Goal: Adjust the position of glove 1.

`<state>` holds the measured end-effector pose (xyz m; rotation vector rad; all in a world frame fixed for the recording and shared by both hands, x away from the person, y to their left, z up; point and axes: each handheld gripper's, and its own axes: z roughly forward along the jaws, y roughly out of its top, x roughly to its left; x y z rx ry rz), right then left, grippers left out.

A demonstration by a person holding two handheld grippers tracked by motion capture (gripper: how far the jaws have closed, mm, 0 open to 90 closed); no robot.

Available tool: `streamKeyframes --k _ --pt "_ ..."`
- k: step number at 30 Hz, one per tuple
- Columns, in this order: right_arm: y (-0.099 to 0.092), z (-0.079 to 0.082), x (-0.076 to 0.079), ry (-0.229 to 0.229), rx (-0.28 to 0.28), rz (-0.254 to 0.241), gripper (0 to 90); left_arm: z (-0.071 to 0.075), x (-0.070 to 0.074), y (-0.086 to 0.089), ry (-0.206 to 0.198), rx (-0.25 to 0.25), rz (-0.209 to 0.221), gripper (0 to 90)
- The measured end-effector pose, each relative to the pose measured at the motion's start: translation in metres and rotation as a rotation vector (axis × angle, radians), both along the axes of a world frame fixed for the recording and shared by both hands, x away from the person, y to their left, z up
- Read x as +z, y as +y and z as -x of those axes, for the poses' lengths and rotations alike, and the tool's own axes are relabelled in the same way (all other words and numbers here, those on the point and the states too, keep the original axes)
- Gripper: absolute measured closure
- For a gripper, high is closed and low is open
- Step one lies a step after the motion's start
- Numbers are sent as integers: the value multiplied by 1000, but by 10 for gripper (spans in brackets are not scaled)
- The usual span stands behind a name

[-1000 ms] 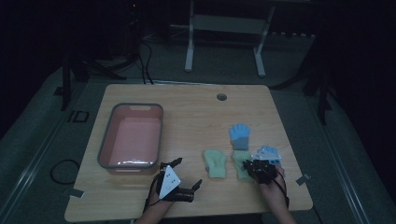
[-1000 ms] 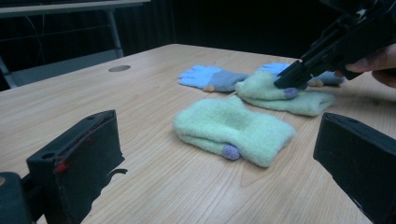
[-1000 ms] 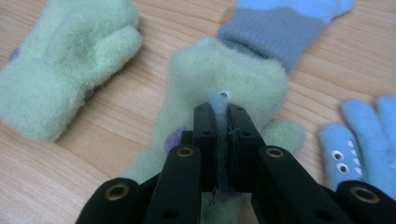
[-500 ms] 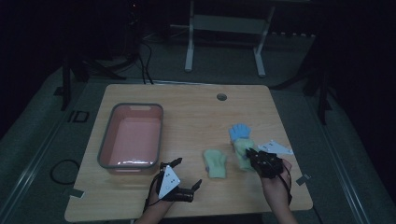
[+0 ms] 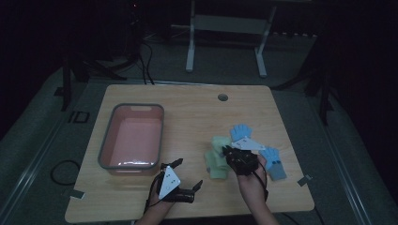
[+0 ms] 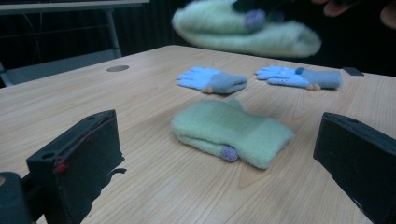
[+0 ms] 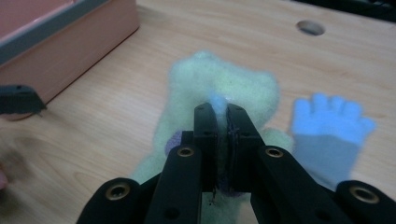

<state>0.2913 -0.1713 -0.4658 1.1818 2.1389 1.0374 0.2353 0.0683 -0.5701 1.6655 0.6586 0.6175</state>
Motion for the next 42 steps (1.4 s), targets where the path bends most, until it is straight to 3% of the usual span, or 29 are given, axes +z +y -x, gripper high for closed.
streamKeyframes --k 13,24,30,34,37,42 --pt "8 -7 -44 116 7 28 842 0 0 -1 1 2 -3 11" --pt "8 -15 -64 159 30 40 836 0 0 -1 3 7 -10 11" --pt "10 -15 -68 161 42 40 833 -2 0 -1 21 2 -3 11" --pt "9 -14 -70 152 51 48 827 -1 0 -2 12 18 -16 11" --pt "6 -13 -64 148 64 26 743 0 1 -4 12 20 -40 12" --pt "-3 -12 -49 96 77 -3 484 -3 1 -2 42 -4 -23 12"
